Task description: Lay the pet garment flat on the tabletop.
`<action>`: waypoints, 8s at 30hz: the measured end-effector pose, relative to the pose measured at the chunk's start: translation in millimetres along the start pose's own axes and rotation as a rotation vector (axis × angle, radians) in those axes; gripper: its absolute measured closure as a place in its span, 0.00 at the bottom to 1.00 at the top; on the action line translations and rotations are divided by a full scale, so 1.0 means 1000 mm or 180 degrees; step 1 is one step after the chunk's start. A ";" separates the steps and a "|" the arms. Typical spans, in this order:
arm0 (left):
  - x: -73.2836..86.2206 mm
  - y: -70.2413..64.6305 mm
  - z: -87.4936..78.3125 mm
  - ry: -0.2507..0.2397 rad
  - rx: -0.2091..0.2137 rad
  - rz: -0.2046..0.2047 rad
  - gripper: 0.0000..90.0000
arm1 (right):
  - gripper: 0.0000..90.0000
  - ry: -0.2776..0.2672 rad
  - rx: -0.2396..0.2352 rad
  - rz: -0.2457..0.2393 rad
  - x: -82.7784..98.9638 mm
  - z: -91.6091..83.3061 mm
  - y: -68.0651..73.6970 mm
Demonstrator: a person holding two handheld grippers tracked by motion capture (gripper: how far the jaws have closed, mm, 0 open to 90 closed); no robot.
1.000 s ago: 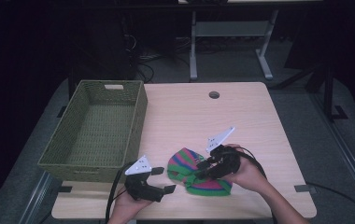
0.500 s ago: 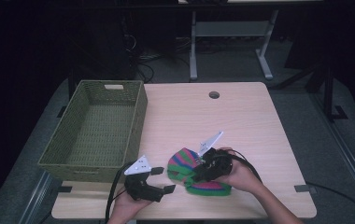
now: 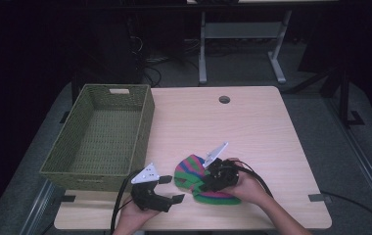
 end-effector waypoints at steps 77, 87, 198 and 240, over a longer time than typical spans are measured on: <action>-0.032 0.000 0.022 -0.0222 0.0066 0.0467 0.35 | 0.96 -0.1184 -0.0731 0.0183 0.005 -0.116 -0.014; -0.043 -0.008 0.035 -0.0212 0.0082 0.0799 0.71 | 0.96 -0.1122 -0.0818 0.0213 0.007 -0.111 -0.019; -0.129 0.075 0.092 -0.0175 -0.0593 -0.0003 0.55 | 0.67 -0.1119 0.0495 0.1235 0.024 -0.118 -0.141; -0.042 0.023 0.098 0.1132 -0.0126 0.0546 1.00 | 1.00 -0.0139 0.0382 0.0784 0.075 -0.055 -0.056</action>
Point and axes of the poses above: each handheld gripper's, and its own axes: z roughly forward along the jaws, x roughly out of its underside, y roughly to its left, the point moved 6 cm from there along z, roughly forward along the jaws, and after that the axes turned 1 degree about x, right-handed, at the moved point
